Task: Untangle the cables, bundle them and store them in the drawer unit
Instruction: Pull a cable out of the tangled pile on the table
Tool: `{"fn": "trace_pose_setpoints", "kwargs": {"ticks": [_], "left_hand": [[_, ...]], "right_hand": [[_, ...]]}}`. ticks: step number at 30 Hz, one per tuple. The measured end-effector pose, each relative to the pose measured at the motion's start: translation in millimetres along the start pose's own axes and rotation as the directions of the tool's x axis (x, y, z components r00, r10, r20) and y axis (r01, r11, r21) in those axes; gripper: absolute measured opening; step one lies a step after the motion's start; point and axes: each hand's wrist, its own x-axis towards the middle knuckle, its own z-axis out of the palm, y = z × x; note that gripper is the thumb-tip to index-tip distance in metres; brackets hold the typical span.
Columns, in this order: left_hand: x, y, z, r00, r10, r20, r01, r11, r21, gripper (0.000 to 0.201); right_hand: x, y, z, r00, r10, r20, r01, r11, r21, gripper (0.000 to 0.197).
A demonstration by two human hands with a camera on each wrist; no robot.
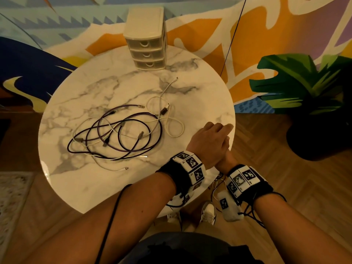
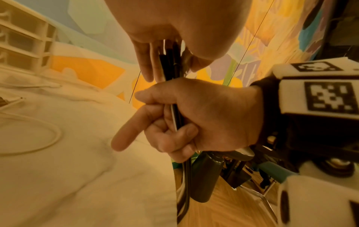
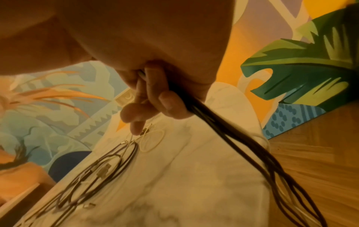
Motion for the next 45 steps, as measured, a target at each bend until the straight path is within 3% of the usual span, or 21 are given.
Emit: {"fn": "trace_pose_setpoints", "kwargs": {"ticks": [2,4,6,8,9,11,13,15,18,20,23,28,30,33,36,38,41,45], "left_hand": [[-4,-5,-4,1.000,0.011,0.026,-0.011,1.000,0.003,0.035],[-13,-14,-6,1.000,-0.003,0.008,0.003,0.998,-0.062,0.037],[-27,-34,-10,0.995,-0.104,0.002,0.104,0.986,-0.133,0.039],[-48,-67,-15,0.969,-0.232,0.089,0.235,0.972,-0.018,0.035],[-60,-88,-18,0.936,-0.307,0.174,0.293,0.951,0.101,0.033],[-84,-126,-26,0.822,-0.465,0.329,0.371,0.875,0.312,0.034],[-106,-154,-33,0.726,-0.571,0.383,0.391,0.801,0.452,0.036],[-121,-169,-35,0.678,-0.614,0.404,0.361,0.757,0.545,0.036],[-135,-180,-28,0.714,-0.590,0.377,0.339,0.763,0.550,0.037],[-140,-182,-21,0.790,-0.512,0.337,0.324,0.816,0.479,0.038],[-143,-181,-8,0.877,-0.331,0.349,0.161,0.886,0.436,0.033],[-137,-190,-8,0.842,-0.426,0.329,0.266,0.861,0.435,0.031],[-135,-187,-10,0.858,-0.416,0.302,0.280,0.871,0.403,0.029],[-128,-170,-23,0.950,-0.298,0.092,0.271,0.934,0.232,0.016],[-114,-146,-42,0.971,-0.222,-0.084,0.223,0.975,-0.001,0.012],[-106,-131,-51,0.970,-0.213,-0.113,0.203,0.974,-0.100,0.013],[-99,-113,-56,0.969,-0.210,-0.127,0.181,0.962,-0.206,0.015],[-95,-104,-65,0.964,-0.232,-0.133,0.174,0.922,-0.347,0.017]], "right_hand": [[-3,-5,6,1.000,-0.021,-0.008,0.021,0.999,0.043,0.027],[-3,-5,13,0.999,-0.027,-0.020,0.028,0.998,0.059,0.008],[3,4,19,0.998,0.052,0.044,-0.054,0.997,0.059,0.034],[7,10,24,0.983,0.146,0.115,-0.158,0.981,0.108,0.054],[8,13,27,0.978,0.163,0.129,-0.179,0.976,0.124,0.058],[9,17,32,0.976,0.177,0.127,-0.197,0.966,0.166,0.062],[9,19,38,0.974,0.186,0.127,-0.210,0.955,0.209,0.063],[9,18,44,0.973,0.191,0.134,-0.217,0.949,0.227,0.063],[7,13,54,0.973,0.180,0.141,-0.209,0.951,0.226,0.062],[5,11,59,0.975,0.174,0.141,-0.204,0.950,0.236,0.061],[2,10,64,0.974,0.177,0.140,-0.205,0.952,0.227,0.061],[-1,8,69,0.971,0.200,0.129,-0.223,0.956,0.190,0.062],[-3,8,71,0.972,0.195,0.128,-0.216,0.959,0.183,0.062],[-6,1,75,0.982,0.160,0.102,-0.180,0.956,0.231,0.053],[-10,-17,79,0.995,0.036,0.089,-0.063,0.947,0.316,0.038],[-10,-32,83,0.993,-0.036,0.111,-0.007,0.931,0.365,0.031],[-8,-50,90,0.989,-0.021,0.146,-0.039,0.917,0.398,0.028],[-4,-61,91,0.991,0.032,0.130,-0.066,0.961,0.270,0.039]]}}
